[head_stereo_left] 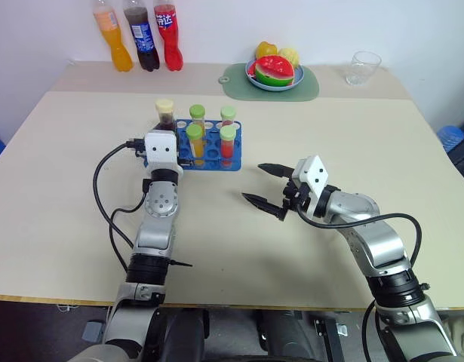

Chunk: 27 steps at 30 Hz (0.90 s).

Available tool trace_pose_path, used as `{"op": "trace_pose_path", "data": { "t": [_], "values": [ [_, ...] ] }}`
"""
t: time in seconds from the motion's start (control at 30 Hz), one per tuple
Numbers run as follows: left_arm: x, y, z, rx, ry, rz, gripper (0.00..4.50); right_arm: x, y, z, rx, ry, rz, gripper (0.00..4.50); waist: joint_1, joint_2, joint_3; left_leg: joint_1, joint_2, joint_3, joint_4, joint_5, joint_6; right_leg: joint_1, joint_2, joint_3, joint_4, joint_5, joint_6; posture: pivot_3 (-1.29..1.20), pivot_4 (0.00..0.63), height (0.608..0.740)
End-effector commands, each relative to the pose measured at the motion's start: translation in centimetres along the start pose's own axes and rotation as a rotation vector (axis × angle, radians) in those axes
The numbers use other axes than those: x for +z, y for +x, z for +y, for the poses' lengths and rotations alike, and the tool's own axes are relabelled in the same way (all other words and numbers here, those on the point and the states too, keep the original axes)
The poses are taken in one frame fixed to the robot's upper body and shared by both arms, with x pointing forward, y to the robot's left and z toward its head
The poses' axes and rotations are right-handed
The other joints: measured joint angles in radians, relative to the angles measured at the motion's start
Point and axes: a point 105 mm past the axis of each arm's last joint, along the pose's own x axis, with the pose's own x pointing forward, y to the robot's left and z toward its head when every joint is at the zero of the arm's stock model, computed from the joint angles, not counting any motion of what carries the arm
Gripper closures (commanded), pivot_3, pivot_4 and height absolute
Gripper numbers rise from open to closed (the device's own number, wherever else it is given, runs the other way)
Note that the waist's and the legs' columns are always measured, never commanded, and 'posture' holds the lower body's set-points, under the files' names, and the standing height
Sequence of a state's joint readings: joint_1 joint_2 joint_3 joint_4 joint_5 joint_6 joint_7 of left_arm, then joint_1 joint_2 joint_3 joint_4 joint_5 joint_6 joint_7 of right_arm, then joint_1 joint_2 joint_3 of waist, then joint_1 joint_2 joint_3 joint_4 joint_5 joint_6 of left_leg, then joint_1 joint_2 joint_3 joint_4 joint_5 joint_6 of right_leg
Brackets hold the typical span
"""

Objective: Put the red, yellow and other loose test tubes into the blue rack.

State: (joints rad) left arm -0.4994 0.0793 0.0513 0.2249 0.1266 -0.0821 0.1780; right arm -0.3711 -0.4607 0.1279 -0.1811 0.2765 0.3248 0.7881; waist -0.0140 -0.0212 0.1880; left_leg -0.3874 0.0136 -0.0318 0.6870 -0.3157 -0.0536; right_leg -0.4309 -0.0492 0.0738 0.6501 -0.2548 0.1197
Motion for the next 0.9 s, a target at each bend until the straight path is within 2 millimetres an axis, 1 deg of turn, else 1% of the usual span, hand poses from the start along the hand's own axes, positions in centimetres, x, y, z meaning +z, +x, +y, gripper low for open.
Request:
{"op": "trace_pose_path", "data": {
  "t": [0.03,0.23,0.37,0.53,0.63,0.73,0.8,0.9],
  "values": [
    [1.1,0.7,0.2,0.009,0.009,-0.034,3.72,1.0,-0.1,-0.1,-0.003,-0.033,-0.033,0.25,0.001,0.000,0.000,0.000,0.000,0.000,0.000,0.000,0.000,0.000,0.000,0.000,0.000,0.000,0.000,0.00,0.150,0.734],
    [0.6,1.3,0.0,0.006,0.016,-0.017,3.72,0.9,-0.1,-0.1,-0.004,-0.033,-0.032,0.25,0.001,0.000,0.000,0.000,0.000,0.000,0.000,0.000,0.000,0.000,0.000,0.000,0.000,0.000,0.000,0.00,0.150,0.734],
    [0.0,1.5,0.4,0.027,0.065,0.007,3.72,0.8,-0.1,0.0,-0.003,-0.035,-0.029,0.25,0.000,0.000,0.000,0.000,0.000,0.000,0.000,0.000,0.000,0.000,0.000,0.000,0.000,0.000,0.000,0.00,0.150,0.734],
    [-0.5,1.4,0.7,0.045,0.043,0.024,3.72,0.7,-0.3,0.0,-0.005,-0.034,-0.027,0.25,-0.002,0.000,0.000,0.000,0.000,0.000,0.000,0.000,0.000,0.000,0.000,0.000,0.000,0.000,0.000,0.00,0.150,0.734],
    [-0.6,1.2,0.6,0.042,-0.009,0.023,3.72,0.7,-0.3,0.1,-0.005,-0.033,-0.027,0.25,-0.003,0.000,0.000,0.001,0.000,0.000,0.000,0.000,0.000,0.000,0.000,0.000,0.000,0.000,0.000,0.00,0.150,0.734],
    [-0.8,0.8,1.0,0.058,-0.051,0.015,3.72,0.7,-0.2,0.1,-0.004,-0.034,-0.027,0.25,-0.001,0.000,0.000,0.001,0.000,0.000,0.000,0.000,0.000,0.000,0.000,0.000,0.000,0.000,0.000,0.00,0.150,0.734],
    [-0.6,0.3,1.2,0.059,-0.104,-0.016,3.72,0.7,-0.1,0.0,-0.002,-0.035,-0.029,0.25,-0.002,0.000,0.000,0.001,0.000,0.000,0.000,0.000,0.000,0.000,0.000,0.000,0.000,0.000,0.000,0.00,0.150,0.734],
    [-0.5,-0.2,1.1,0.046,-0.133,-0.040,3.72,0.7,0.0,0.1,0.003,-0.036,-0.030,0.25,-0.002,0.000,0.000,0.001,0.000,0.000,-0.001,0.000,0.000,0.000,0.000,0.000,0.000,0.000,0.000,0.00,0.150,0.734]
  ]
}}
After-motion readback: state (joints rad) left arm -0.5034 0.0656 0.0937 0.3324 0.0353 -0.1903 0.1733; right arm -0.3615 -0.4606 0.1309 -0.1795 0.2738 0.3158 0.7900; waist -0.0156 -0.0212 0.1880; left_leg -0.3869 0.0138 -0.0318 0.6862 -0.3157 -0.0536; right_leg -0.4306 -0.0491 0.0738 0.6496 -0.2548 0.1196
